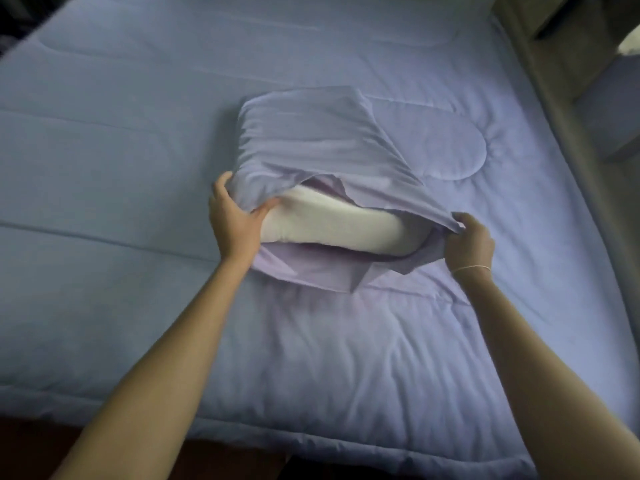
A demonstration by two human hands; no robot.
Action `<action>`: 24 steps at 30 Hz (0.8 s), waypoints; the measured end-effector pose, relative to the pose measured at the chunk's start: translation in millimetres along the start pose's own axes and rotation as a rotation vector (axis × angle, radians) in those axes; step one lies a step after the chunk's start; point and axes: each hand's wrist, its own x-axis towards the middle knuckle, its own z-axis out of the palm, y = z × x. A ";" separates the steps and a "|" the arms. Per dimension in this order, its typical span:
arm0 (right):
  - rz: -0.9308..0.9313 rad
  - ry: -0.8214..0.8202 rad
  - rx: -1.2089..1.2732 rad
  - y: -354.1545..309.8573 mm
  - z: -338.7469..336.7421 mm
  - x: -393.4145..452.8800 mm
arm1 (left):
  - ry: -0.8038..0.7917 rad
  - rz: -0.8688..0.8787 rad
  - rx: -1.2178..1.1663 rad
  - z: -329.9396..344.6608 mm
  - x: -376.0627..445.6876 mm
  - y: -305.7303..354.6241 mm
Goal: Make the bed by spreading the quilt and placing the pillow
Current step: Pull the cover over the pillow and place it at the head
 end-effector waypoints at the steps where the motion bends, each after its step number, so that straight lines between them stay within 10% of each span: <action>1: -0.009 -0.036 -0.026 2.8 -5.3 -2.7 | -0.061 0.006 0.025 -8.5 3.6 3.7; 9: -0.061 -0.577 -0.422 104.7 -18.9 -83.6 | -0.639 0.362 0.641 -111.9 -90.6 -130.9; 13: 0.174 -0.815 -0.106 105.7 -22.4 -100.2 | -0.670 0.284 0.708 -128.2 -123.5 -165.2; 18: 0.154 -0.581 -0.036 78.7 4.3 -86.2 | -0.584 -0.199 0.480 -116.1 -131.2 -162.9; 24: 0.128 -0.654 -0.287 110.6 -2.3 -88.2 | -0.681 0.049 0.771 -147.2 -141.3 -184.0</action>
